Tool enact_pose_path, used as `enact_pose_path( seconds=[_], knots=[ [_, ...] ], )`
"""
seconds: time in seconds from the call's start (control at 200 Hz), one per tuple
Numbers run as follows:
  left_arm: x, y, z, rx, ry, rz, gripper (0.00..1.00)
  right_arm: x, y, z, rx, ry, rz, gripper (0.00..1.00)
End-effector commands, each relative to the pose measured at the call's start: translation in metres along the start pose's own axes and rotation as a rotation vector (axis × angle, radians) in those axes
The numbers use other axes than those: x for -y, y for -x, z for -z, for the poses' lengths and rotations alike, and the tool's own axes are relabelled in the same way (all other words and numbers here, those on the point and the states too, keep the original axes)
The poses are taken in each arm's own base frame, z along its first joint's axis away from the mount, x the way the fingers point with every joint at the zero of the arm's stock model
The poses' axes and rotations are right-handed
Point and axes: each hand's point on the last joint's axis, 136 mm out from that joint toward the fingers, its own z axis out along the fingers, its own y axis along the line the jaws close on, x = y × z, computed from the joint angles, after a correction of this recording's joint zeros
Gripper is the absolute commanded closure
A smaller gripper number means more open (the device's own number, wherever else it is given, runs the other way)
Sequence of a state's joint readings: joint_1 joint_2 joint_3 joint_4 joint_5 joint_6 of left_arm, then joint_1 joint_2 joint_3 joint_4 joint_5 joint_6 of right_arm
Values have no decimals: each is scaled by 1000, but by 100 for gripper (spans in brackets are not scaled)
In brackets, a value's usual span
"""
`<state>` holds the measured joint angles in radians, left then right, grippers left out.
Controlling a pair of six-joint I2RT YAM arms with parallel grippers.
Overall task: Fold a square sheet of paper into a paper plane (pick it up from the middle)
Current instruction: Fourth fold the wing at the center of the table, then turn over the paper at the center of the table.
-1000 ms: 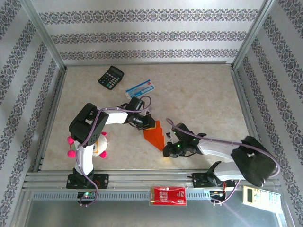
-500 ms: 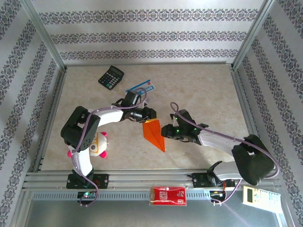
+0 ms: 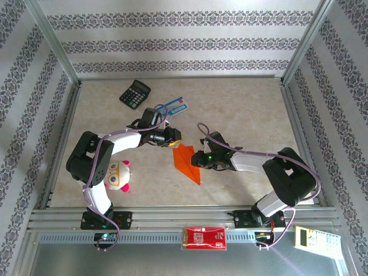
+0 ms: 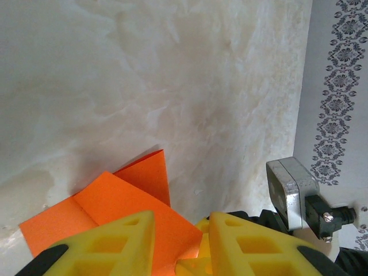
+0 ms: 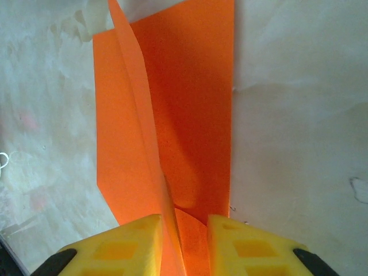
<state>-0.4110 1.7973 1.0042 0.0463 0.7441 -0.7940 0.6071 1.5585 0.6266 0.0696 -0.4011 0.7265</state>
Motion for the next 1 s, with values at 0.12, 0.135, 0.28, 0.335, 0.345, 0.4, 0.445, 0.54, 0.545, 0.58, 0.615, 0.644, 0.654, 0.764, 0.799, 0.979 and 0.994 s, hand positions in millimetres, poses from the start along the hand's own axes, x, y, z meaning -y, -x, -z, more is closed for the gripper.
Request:
enact_pose_path(
  seconds=[0.12, 0.135, 0.28, 0.335, 0.345, 0.4, 0.445, 0.54, 0.545, 0.58, 0.615, 0.644, 0.654, 0.764, 0.799, 0.979, 0.994],
  knots=[
    [-12, 2, 8, 12, 19, 19, 69, -17, 4, -12, -14, 57, 39, 78],
    [-12, 3, 9, 13, 19, 21, 69, -18, 4, -13, -15, 60, 40, 79],
    [-16, 4, 15, 21, 32, 25, 69, -23, 9, -10, -6, 74, 44, 90],
    [-18, 5, 19, 29, 37, 30, 69, -25, 13, -3, 10, 77, 47, 96],
    [-18, 6, 19, 30, 38, 30, 69, -25, 13, -2, 12, 76, 49, 97],
    [-19, 7, 24, 39, 41, 30, 69, -26, 17, 8, 31, 72, 53, 100],
    [-19, 9, 29, 49, 44, 30, 69, -24, 22, 18, 49, 60, 58, 100],
    [-19, 14, 41, 76, 50, 30, 69, -12, 36, 53, 114, -43, 79, 100],
    [-19, 14, 42, 78, 50, 30, 69, -11, 37, 55, 118, -54, 81, 100],
    [-20, 16, 47, 91, 55, 32, 69, -3, 42, 73, 144, -135, 105, 100],
    [-19, 18, 53, 109, 59, 30, 69, 4, 49, 93, 177, -236, 140, 100],
    [-20, 18, 56, 119, 64, 30, 69, 10, 57, 113, 212, -326, 171, 100],
    [-20, 19, 58, 123, 65, 29, 69, 12, 59, 119, 223, -356, 178, 100],
    [-24, 23, 71, 159, 94, 25, 69, 25, 81, 183, 325, -677, 271, 100],
    [-27, 25, 74, 169, 103, 25, 69, 26, 86, 199, 350, -779, 306, 100],
    [-46, 30, 85, 208, 114, 77, 69, 21, 92, 202, 348, -1141, 454, 100],
    [-48, 30, 85, 210, 117, 84, 69, 19, 91, 199, 344, -1158, 461, 100]
  ],
)
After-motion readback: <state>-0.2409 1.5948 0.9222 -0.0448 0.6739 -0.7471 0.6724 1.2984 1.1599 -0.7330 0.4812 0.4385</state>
